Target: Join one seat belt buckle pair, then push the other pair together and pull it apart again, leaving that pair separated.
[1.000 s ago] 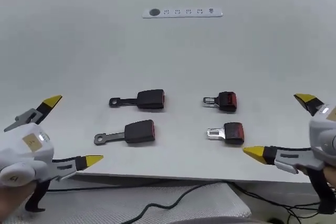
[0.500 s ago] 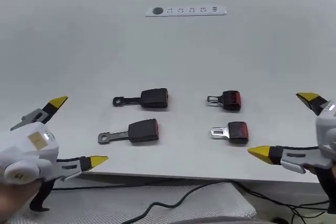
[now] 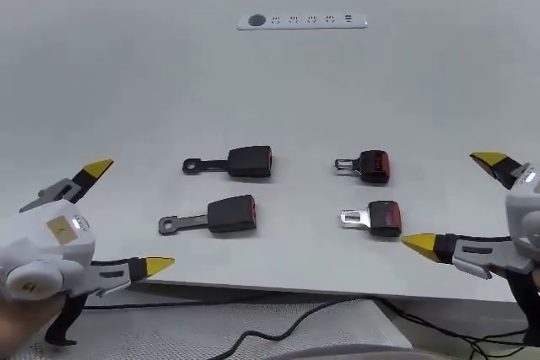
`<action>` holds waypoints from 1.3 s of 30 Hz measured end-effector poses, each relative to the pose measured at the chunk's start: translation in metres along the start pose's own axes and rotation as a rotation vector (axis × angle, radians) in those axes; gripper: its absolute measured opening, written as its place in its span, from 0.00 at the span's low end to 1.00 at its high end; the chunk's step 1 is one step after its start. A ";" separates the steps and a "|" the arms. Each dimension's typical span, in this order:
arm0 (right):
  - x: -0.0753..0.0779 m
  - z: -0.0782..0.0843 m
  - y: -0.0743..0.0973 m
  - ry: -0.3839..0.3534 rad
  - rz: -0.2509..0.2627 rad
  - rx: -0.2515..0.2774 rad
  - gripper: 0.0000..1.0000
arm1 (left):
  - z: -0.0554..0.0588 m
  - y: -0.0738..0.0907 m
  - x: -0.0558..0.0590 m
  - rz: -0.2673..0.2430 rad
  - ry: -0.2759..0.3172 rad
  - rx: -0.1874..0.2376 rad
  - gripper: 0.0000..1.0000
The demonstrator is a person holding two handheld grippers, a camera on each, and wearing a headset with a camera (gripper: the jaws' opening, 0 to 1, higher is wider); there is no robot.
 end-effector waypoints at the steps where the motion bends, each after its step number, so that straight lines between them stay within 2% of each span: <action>1: 0.000 0.000 0.000 0.003 -0.002 -0.006 0.88 | 0.001 0.000 0.000 0.007 0.004 -0.003 1.00; 4: 0.000 0.000 -0.001 -0.005 -0.017 -0.011 0.86 | 0.003 0.000 0.002 0.037 0.005 -0.017 1.00; 5: 0.001 -0.001 -0.001 -0.007 -0.015 -0.019 0.87 | 0.005 -0.001 0.005 0.069 0.001 -0.043 0.99; 6: 0.003 -0.001 -0.001 -0.005 0.011 -0.025 0.89 | 0.007 -0.001 0.006 0.079 -0.010 -0.054 0.98; 8: 0.004 -0.001 -0.001 0.004 -0.013 -0.015 0.87 | 0.008 -0.002 0.009 0.120 -0.014 -0.068 0.96; 13: 0.004 -0.002 -0.004 0.023 -0.043 -0.027 0.80 | 0.009 -0.005 0.007 0.154 0.005 -0.097 0.95; 14: 0.004 -0.001 -0.005 0.037 -0.063 -0.037 0.78 | 0.010 -0.006 0.007 0.164 0.011 -0.100 0.96; 15: 0.005 0.000 -0.006 0.052 -0.062 -0.046 0.77 | 0.011 -0.007 0.008 0.177 0.013 -0.108 0.97; 18: 0.002 0.001 -0.012 0.107 -0.110 -0.067 0.73 | 0.010 -0.010 0.009 0.198 -0.006 -0.117 0.96; 19: 0.001 0.001 -0.013 0.113 -0.136 -0.069 0.70 | 0.009 -0.011 0.010 0.204 -0.009 -0.119 0.96; 22: -0.001 0.002 -0.018 0.126 -0.167 -0.079 0.65 | 0.006 -0.015 0.011 0.229 -0.028 -0.117 0.94; 23: -0.002 0.002 -0.019 0.123 -0.182 -0.082 0.63 | 0.003 -0.018 0.011 0.236 -0.030 -0.120 0.94; 25: -0.001 0.002 -0.021 0.130 -0.179 -0.080 0.65 | -0.001 -0.023 0.009 0.226 -0.051 -0.108 0.93; 28: -0.001 0.001 -0.025 0.135 -0.202 -0.097 0.62 | -0.006 -0.029 0.010 0.250 -0.039 -0.116 0.87; 31: 0.000 0.000 -0.028 0.142 -0.224 -0.105 0.60 | -0.004 -0.042 0.010 0.272 -0.046 -0.117 0.84; 32: -0.001 0.001 -0.030 0.129 -0.245 -0.106 0.58 | -0.002 -0.049 0.011 0.289 -0.040 -0.112 0.82; 34: 0.001 0.004 -0.036 0.096 -0.270 -0.122 0.58 | 0.000 -0.059 0.014 0.324 -0.028 -0.133 0.79; 37: 0.000 0.008 -0.043 0.125 -0.283 -0.152 0.57 | 0.000 -0.069 0.017 0.344 -0.038 -0.137 0.78; 39: 0.001 0.008 -0.045 0.128 -0.293 -0.154 0.56 | -0.002 -0.075 0.020 0.367 -0.050 -0.142 0.74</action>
Point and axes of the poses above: the centre of the closed fingertips' face, and the gripper's own axes: y roughly backward along the fingers, x roughly to its right, z roughly out of its underside, the point moved 10 cm from there along y, roughly backward along the fingers, and after that the axes turned 14 degrees about -z, right-handed, at the moved point
